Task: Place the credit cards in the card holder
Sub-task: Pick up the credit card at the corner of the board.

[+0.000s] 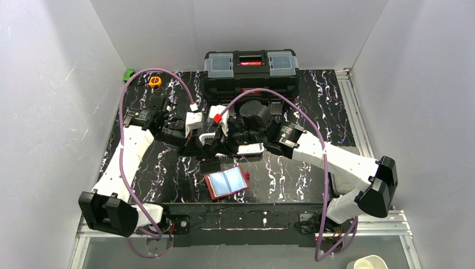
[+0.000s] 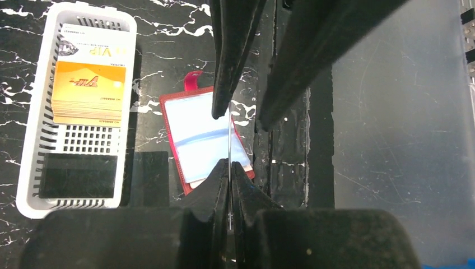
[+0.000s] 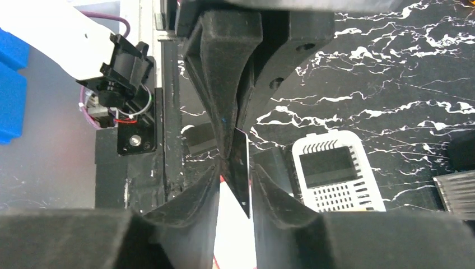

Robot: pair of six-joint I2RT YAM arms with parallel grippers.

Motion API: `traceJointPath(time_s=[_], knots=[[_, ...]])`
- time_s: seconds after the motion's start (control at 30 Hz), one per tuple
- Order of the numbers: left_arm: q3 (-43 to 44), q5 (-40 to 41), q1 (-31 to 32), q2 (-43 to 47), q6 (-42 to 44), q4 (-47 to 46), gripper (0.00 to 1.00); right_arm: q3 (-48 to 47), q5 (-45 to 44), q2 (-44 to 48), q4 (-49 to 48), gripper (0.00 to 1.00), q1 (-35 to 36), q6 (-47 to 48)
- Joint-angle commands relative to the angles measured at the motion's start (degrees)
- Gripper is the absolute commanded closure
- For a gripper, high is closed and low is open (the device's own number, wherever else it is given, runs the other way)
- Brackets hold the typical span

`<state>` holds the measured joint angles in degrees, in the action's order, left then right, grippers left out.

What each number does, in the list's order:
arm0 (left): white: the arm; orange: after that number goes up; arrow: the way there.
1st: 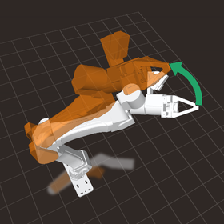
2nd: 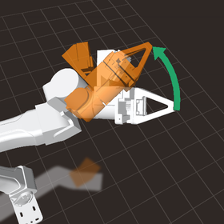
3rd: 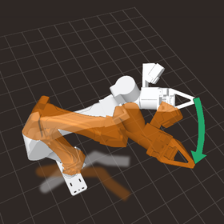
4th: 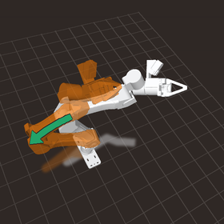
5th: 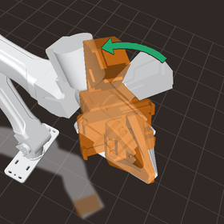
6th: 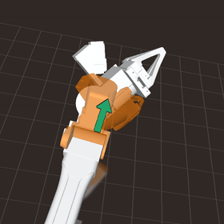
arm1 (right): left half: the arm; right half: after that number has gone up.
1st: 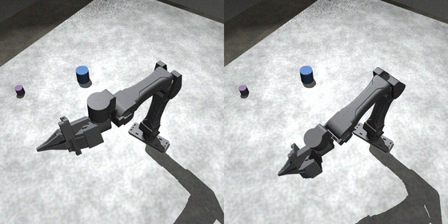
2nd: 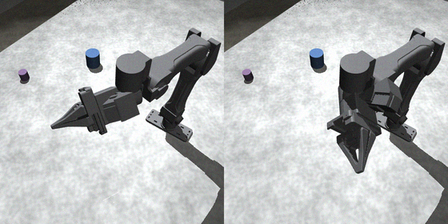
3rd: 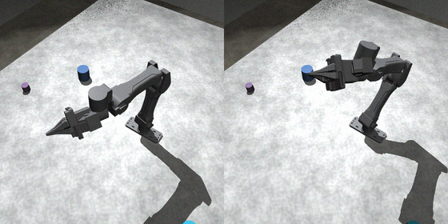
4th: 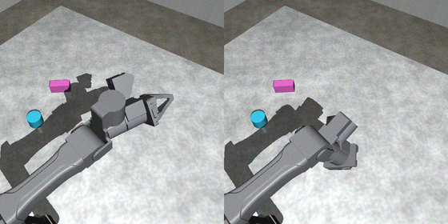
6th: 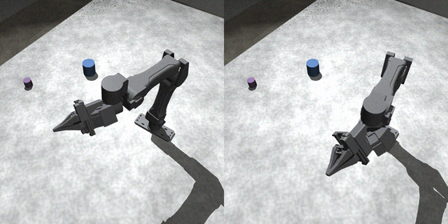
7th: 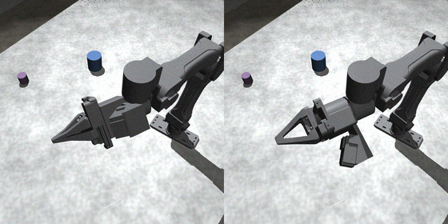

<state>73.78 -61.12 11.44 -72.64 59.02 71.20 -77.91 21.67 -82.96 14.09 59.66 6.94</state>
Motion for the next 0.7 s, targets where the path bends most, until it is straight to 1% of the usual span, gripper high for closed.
traceJointPath(time_s=[0.0, 0.03, 0.07, 0.13, 0.2, 0.23, 0.3, 0.33, 0.4, 0.47, 0.53, 0.67], knots=[[-3.4, -2.5, 0.2, 3.9, -8.0, -7.3, 1.00, -1.3, -1.1, 2.0, -4.4, 0.49, 0.0, -1.7], [-4.6, -2.3, 0.2, 5.1, -11.1, -9.9, 1.00, 0.0, -1.5, 2.9, -6.0, 0.37, -0.7, -2.7], [-6.0, -1.9, 0.2, 6.4, -14.5, -12.9, 1.00, 1.3, -1.6, 4.1, -8.0, 0.29, -1.6, -3.8], [-8.8, -1.5, 0.1, 9.0, -21.4, -18.4, 1.00, 4.9, -0.2, 7.3, -10.7, 0.19, -4.3, -7.1], [-9.9, -2.4, 0.1, 11.3, -26.6, -23.4, 1.00, 7.4, 4.3, 9.4, -11.7, 0.06, -7.9, -11.8], [-10.0, -3.2, 0.1, 12.0, -29.3, -25.2, 1.00, 8.8, 6.9, 10.3, -12.2, 0.03, -9.9, -14.3], [-9.8, -5.6, 0.1, 12.5, -33.7, -27.6, 1.00, 13.1, 10.9, 12.3, -15.8, 0.02, -13.5, -19.3], [-9.5, -6.7, 0.1, 12.5, -35.5, -28.4, 1.00, 16.0, 13.2, 13.4, -19.3, 0.02, -15.0, -22.0], [-9.8, -8.1, 0.1, 12.4, -39.6, -31.2, 1.00, 21.4, 16.7, 15.3, -27.5, 0.05, -16.6, -27.1], [-10.8, -9.1, 0.1, 12.4, -43.7, -34.7, 1.00, 23.3, 18.9, 15.1, -31.7, 0.11, -16.7, -30.4], [-11.7, -10.6, 0.1, 12.9, -45.8, -37.3, 1.00, 23.5, 21.3, 13.5, -35.1, 0.17, -16.7, -33.4], [-13.5, -11.4, 0.1, 14.6, -51.4, -43.5, 1.00, 26.2, 21.3, 11.6, -46.8, 0.18, -16.7, -39.9]])
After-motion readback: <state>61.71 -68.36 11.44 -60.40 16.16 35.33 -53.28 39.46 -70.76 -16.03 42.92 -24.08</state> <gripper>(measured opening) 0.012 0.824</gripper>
